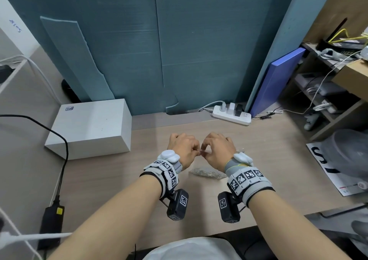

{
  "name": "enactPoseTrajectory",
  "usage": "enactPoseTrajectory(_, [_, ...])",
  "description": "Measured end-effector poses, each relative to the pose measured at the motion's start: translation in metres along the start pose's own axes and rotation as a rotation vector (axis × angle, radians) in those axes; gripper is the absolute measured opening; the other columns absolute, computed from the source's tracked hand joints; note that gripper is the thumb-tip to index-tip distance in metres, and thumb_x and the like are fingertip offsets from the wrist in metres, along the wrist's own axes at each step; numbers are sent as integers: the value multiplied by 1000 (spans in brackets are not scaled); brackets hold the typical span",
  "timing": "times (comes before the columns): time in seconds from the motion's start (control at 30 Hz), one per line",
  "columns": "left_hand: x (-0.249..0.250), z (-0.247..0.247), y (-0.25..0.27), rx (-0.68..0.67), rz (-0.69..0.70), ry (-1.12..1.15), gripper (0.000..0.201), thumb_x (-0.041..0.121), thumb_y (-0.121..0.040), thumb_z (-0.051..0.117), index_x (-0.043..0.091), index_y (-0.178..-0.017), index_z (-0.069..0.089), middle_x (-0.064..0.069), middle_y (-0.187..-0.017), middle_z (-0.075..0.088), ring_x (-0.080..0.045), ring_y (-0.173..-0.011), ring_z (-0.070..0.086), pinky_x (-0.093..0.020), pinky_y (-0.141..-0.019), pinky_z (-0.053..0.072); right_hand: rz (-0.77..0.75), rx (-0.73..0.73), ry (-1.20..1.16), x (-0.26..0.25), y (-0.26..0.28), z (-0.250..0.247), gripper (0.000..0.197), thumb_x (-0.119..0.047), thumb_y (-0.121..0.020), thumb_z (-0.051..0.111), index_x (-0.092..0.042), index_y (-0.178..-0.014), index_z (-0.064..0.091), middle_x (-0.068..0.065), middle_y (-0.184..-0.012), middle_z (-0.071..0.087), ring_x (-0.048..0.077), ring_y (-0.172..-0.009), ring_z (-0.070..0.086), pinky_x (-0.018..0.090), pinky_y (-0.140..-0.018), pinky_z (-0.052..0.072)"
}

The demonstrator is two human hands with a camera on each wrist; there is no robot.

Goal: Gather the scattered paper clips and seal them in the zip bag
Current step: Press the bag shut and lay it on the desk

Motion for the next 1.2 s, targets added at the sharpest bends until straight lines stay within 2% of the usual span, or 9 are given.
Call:
enactPoseTrajectory(0.27, [-17,4,-7,1,-66,-6,23,40,-88,72,30,-72,57,18,-81,55,-9,-89,46,-33,-85,23,-7,-21,49,22,-13,4,12,-48,-92,68,-36,-87,69,-15,-109,60,14,-111,49,35,-88,31])
enactPoseTrajectory(0.4, [-35,8,-15,-13,-117,23,23,38,-89,71,27,-72,59,18,-79,54,-9,-86,46,-31,-82,20,50,-8,-4,60,-20,0,15,-50,-88,72,-38,-81,65,-16,-103,60,14,-107,49,34,-81,26])
enactPoseTrajectory(0.67, [-46,24,-42,-10,-227,54,31,33,-88,72,27,-64,52,16,-75,55,-10,-84,50,-32,-80,22,136,-31,-89,140,-46,-2,18,-47,-84,78,-34,-76,70,-17,-97,56,15,-106,50,37,-85,31])
enactPoseTrajectory(0.77, [-49,31,-55,11,-280,73,33,33,-88,71,29,-63,49,16,-74,54,-9,-80,49,-35,-82,28,141,-49,-102,154,-61,0,26,-46,-87,76,-35,-68,62,-13,-98,57,17,-103,52,38,-87,37])
enactPoseTrajectory(0.87, [-47,40,-73,32,-328,69,32,34,-89,71,30,-65,50,15,-75,54,-9,-78,50,-34,-83,28,117,-53,-114,172,-81,4,25,-48,-89,72,-32,-72,62,-8,-98,59,19,-100,56,38,-83,47])
enactPoseTrajectory(1.0, [-54,48,-81,94,-425,109,21,37,-93,68,32,-75,58,15,-84,59,-14,-81,58,-32,-82,39,173,-99,-188,193,-105,19,36,-58,-88,69,-26,-78,58,-7,-92,59,19,-85,59,34,-69,44])
enactPoseTrajectory(1.07, [-65,61,-79,69,-519,163,10,45,-97,60,36,-97,65,15,-100,63,-17,-92,62,-35,-88,45,216,-124,-263,203,-110,30,41,-65,-88,64,-25,-86,54,-6,-97,57,19,-83,58,36,-72,46])
enactPoseTrajectory(1.13, [-79,81,-73,-14,-650,205,37,55,-99,49,28,-123,59,6,-117,63,-20,-100,62,-42,-96,48,257,-177,-389,212,-112,48,49,-66,-90,60,-20,-102,50,-2,-108,50,22,-90,57,39,-83,47])
enactPoseTrajectory(1.2, [-82,102,-65,-179,-727,226,54,59,-103,33,16,-121,60,-7,-116,66,-25,-95,64,-45,-94,51,291,-315,-421,215,-102,71,51,-67,-91,57,-17,-104,50,1,-108,49,23,-92,58,40,-87,48])
Point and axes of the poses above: each hand's wrist, its own y-axis away from the middle knuckle, its own z-axis out of the palm, x = y × z, the point moved 7 cm from there along -y, towards the middle knuckle
